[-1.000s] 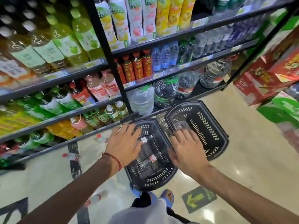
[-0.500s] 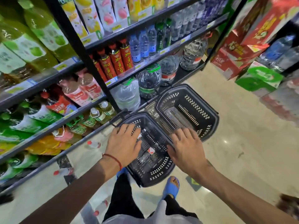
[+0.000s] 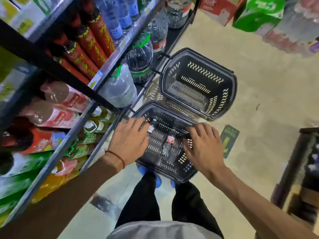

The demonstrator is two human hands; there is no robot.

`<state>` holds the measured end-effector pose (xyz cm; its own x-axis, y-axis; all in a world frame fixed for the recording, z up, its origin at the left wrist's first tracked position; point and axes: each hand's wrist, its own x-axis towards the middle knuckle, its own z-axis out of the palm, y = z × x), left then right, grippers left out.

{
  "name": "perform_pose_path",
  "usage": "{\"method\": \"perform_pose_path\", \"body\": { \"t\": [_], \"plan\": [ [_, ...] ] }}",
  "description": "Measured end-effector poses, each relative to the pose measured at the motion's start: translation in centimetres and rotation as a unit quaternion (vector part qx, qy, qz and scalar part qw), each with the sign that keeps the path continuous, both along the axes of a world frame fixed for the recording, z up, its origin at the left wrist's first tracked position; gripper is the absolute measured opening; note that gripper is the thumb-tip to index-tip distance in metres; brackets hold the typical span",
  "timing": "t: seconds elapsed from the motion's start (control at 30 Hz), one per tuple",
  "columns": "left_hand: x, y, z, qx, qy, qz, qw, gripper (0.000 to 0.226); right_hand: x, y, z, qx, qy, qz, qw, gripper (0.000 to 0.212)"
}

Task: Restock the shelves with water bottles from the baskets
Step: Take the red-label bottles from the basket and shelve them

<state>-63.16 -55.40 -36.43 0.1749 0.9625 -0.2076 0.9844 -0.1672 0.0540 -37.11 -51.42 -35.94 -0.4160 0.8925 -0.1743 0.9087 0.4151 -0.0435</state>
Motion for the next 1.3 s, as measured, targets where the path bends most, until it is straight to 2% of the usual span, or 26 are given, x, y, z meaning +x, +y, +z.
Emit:
{"method": "perform_pose_path", "body": {
  "t": [0.2,0.33,0.43,0.6,0.77,0.9,1.0,1.03,1.1,1.13,1.2,1.3],
  "plan": [
    [-1.2,1.3,-8.4,0.008,-0.016,-0.054,0.998,0.042,-0.9,0.0,-8.4,-0.044,-0.006,-0.016,0.999,0.037],
    [-0.8,0.8,-16.9,0.027,-0.076,-0.112,0.990,0.040,-1.0,-0.4,-15.9,-0.038,0.035,-0.030,0.998,0.031],
    [0.0,0.8,-23.5,0.013,-0.111,-0.130,0.985,0.037,-0.8,-0.9,-22.6,-0.047,0.043,-0.061,0.996,0.035],
    [0.6,0.9,-33.7,-0.036,-0.099,-0.111,0.988,0.038,-0.3,-1.8,-35.7,-0.138,0.022,-0.126,0.982,0.043],
    [0.1,1.4,-42.4,-0.034,-0.095,-0.102,0.990,0.043,-0.6,-1.8,-49.1,-0.271,0.043,-0.286,0.918,0.055],
    [-0.1,1.9,-47.1,-0.025,-0.081,-0.123,0.989,0.042,-0.7,-1.5,-59.7,-0.362,0.116,-0.423,0.822,0.084],
    [-0.2,2.2,-49.5,-0.018,-0.087,-0.132,0.987,0.041,-0.4,-1.8,-66.4,-0.386,0.177,-0.497,0.757,0.115],
    [-0.2,2.3,-50.1,-0.020,-0.087,-0.135,0.987,0.041,-0.8,-1.7,-66.8,-0.390,0.197,-0.514,0.738,0.109],
    [-0.3,2.4,-51.2,-0.030,-0.076,-0.135,0.987,0.042,-1.7,-1.5,-66.3,-0.371,0.216,-0.528,0.733,0.058],
    [-0.4,2.5,-51.6,-0.033,-0.072,-0.128,0.989,0.042,-1.8,-1.6,-66.4,-0.366,0.219,-0.524,0.737,0.041],
    [-0.6,2.3,-52.1,-0.039,-0.069,-0.104,0.991,0.043,-1.7,-1.7,-66.3,-0.371,0.215,-0.514,0.743,0.033],
    [0.0,2.0,-52.0,-0.058,-0.074,-0.090,0.991,0.044,-0.8,-2.2,-65.8,-0.392,0.221,-0.512,0.732,0.033]
  ]
}}
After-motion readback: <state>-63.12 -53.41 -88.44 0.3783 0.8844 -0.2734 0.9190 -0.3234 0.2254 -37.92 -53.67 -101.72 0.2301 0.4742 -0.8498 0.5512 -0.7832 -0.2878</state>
